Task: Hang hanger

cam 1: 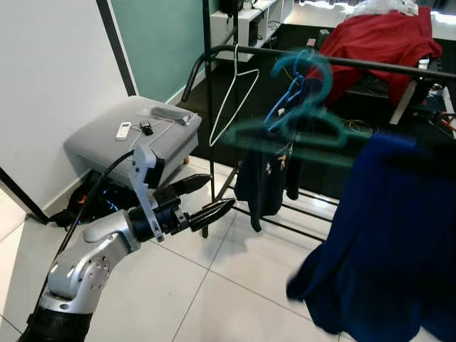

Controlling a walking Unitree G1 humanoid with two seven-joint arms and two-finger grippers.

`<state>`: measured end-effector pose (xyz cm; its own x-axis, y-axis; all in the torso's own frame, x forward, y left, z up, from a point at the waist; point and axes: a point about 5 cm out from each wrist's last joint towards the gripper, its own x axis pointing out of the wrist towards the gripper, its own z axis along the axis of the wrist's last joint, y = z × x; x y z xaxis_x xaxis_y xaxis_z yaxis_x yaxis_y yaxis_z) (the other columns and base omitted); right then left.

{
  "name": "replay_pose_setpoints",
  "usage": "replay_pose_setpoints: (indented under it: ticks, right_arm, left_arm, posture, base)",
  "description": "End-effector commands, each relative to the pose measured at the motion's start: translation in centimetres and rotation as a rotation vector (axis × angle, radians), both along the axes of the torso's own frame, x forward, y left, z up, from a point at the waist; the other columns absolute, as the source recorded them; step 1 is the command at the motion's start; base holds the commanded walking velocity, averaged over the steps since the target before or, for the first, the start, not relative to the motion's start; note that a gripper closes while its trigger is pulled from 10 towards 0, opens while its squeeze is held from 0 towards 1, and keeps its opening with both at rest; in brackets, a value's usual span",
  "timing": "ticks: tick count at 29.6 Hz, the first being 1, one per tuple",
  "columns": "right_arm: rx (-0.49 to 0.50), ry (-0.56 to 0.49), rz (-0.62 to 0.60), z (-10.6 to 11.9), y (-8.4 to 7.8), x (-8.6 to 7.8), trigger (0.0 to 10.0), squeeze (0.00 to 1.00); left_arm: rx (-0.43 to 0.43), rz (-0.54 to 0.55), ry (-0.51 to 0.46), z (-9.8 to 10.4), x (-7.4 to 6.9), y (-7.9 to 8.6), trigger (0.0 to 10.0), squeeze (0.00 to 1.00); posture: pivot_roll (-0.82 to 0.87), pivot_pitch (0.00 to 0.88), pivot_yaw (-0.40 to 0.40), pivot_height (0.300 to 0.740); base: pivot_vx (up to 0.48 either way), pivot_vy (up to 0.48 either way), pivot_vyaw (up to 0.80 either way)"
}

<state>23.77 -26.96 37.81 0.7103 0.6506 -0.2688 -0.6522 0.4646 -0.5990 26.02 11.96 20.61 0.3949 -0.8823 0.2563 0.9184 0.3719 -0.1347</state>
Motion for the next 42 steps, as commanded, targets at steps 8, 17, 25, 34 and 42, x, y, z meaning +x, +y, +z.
replay_pose_setpoints:
  ticks: [8,17,25,34,42]
  right_arm:
    - [0.204,-0.166,0.129,2.4,2.7,3.3,10.0,0.0]
    - [0.318,-0.262,0.228,5.3,4.4,5.6,10.0,0.0]
    - [0.357,-0.303,0.264,6.5,5.2,6.5,10.0,0.0]
    - [0.386,-0.284,0.396,8.0,5.2,6.0,10.0,0.0]
    - [0.472,-0.377,0.452,10.9,5.5,5.6,10.0,0.0]
  left_arm:
    - [-0.091,-0.116,0.066,-0.3,-1.6,-2.0,10.0,0.0]
    - [-0.212,0.175,0.042,0.6,1.0,-3.9,10.0,0.0]
    - [-0.264,0.297,-0.06,3.5,3.1,-2.8,10.0,0.0]
    - [-0.243,0.319,-0.13,5.3,3.2,0.1,10.0,0.0]
    - [-0.257,0.144,-0.079,4.2,0.9,-1.7,10.0,0.0]
  posture:
    - [-0.19,0.079,0.045,0.74]
    - [-0.17,0.067,0.032,0.74]
    - [-0.16,0.053,0.032,0.74]
    - [-0.15,0.053,0.033,0.74]
    - [-0.15,0.052,0.036,0.74]
  base:
    - [0.0,0.0,0.0]
    - [0.0,0.0,0.0]
    - [0.0,0.0,0.0]
    - [0.0,0.0,0.0]
    - [0.0,0.0,0.0]
